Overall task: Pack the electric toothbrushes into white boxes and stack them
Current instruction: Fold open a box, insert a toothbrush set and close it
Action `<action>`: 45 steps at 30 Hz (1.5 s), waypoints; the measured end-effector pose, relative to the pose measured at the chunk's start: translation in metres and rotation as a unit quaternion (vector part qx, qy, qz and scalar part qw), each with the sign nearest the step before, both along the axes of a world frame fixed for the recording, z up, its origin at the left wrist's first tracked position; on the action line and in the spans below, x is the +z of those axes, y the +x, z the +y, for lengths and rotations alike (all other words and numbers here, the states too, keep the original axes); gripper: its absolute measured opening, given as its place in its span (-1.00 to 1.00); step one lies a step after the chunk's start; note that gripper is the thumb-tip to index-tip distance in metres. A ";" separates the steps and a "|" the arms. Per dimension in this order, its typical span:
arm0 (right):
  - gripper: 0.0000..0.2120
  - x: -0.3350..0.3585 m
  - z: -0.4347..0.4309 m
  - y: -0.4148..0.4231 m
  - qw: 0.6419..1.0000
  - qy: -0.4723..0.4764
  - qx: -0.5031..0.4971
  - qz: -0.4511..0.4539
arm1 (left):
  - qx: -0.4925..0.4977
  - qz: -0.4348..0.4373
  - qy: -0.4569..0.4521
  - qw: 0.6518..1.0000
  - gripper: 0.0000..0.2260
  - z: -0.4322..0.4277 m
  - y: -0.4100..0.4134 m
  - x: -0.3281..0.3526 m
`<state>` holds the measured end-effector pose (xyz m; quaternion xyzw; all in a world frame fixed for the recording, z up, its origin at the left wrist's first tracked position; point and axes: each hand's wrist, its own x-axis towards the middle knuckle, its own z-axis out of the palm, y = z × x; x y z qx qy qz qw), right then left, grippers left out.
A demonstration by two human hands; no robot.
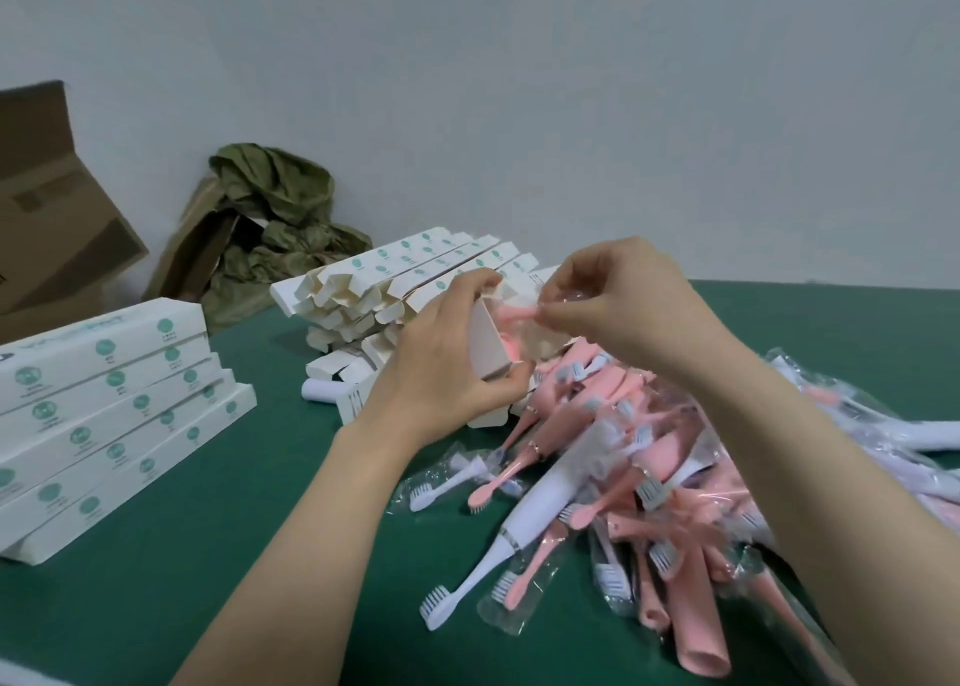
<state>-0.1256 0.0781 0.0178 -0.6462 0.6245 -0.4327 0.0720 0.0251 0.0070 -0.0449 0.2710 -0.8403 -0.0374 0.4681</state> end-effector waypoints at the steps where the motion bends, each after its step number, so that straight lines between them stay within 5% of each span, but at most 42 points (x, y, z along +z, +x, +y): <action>1: -0.86 0.002 0.002 0.005 0.999 -0.007 0.001 0.043 | -0.004 0.004 -0.001 1.000 -0.40 0.002 -0.001 0.000; 4: -0.95 0.001 0.003 0.020 0.990 -0.051 -0.021 0.132 | -0.014 0.019 -0.005 1.000 -0.38 0.004 -0.004 0.002; 6: -0.84 -0.002 0.001 0.024 0.985 -0.063 -0.023 0.157 | -0.017 0.023 0.011 1.000 -0.36 0.003 -0.004 0.003; 11: -0.68 -0.002 0.002 0.020 0.997 -0.011 0.068 0.041 | -0.024 0.036 0.037 0.998 -0.38 0.003 -0.001 0.005; 16: -0.84 -0.012 -0.004 0.021 0.992 -0.116 0.040 -0.038 | -0.019 0.039 0.024 0.999 -0.39 0.004 -0.001 0.006; 24: -0.91 -0.028 -0.013 0.028 0.959 -0.273 0.012 0.079 | -0.012 0.058 0.035 0.998 -0.34 -0.002 0.001 0.004; 31: -0.77 -0.030 -0.020 0.023 0.976 -0.092 0.047 0.193 | -0.016 0.009 0.016 1.000 -0.31 -0.002 -0.001 0.000; 35: -0.70 -0.024 -0.015 0.016 0.987 -0.148 -0.038 0.052 | -0.005 0.072 -0.011 0.997 -0.38 -0.003 -0.001 0.001; 39: -0.68 -0.022 -0.015 0.020 0.976 -0.010 0.042 -0.213 | -0.018 0.096 -0.012 0.995 -0.35 -0.003 -0.001 0.000; 43: -0.68 -0.021 -0.016 0.023 0.971 -0.050 0.041 -0.230 | -0.049 0.083 0.056 0.994 -0.13 -0.004 0.001 0.001; 45: -0.66 -0.021 -0.018 0.023 0.966 -0.050 0.043 -0.248 | -0.044 0.091 0.053 0.993 -0.19 -0.004 0.000 0.002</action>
